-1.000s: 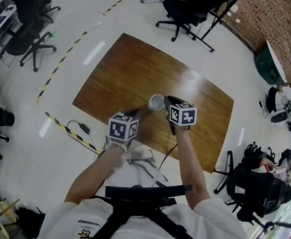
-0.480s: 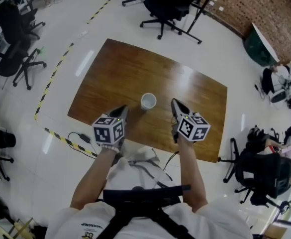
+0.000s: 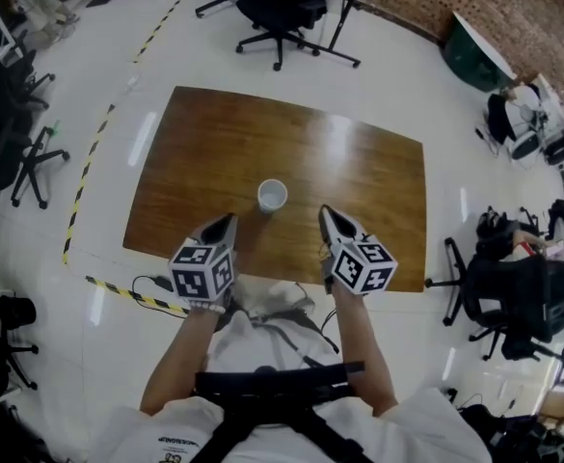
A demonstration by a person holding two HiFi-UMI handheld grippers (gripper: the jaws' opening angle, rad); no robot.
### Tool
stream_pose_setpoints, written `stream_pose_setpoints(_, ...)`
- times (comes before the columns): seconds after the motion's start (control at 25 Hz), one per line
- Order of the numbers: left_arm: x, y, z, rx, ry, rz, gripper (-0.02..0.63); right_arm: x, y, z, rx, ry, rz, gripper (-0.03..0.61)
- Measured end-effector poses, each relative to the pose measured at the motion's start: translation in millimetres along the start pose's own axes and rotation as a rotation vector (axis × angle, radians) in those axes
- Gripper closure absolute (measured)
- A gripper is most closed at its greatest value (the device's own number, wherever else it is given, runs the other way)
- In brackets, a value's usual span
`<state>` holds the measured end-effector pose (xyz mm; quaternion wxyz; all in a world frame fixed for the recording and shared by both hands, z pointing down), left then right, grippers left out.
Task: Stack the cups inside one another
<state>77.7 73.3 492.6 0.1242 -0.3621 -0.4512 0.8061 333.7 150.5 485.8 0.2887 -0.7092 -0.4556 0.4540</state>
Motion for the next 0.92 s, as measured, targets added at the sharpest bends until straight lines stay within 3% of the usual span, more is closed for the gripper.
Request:
stream_pose_setpoints(0.28, -6.4, -4.1, -13.0, 0.000, -0.025, 0.008, 0.620, 12.8, -3.1, -7.3, -0.028, -0.011, -0.012, 0.578)
stream_pose_setpoints(0.92, -12.3, 1.8, -33.3, -0.012, 0.014, -0.026, 0.620, 21.1, 9.7, -13.3, 0.047, 0.016, 0.015, 0.578)
Point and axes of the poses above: the fingertips, and each gripper's own axes: x backward along the fingers, z to its left, y out of its top, the point moved 8 cm from there along x, backward along the fingers, and after that the axes turned 6 degrees about -x, right-handed, at the moved point
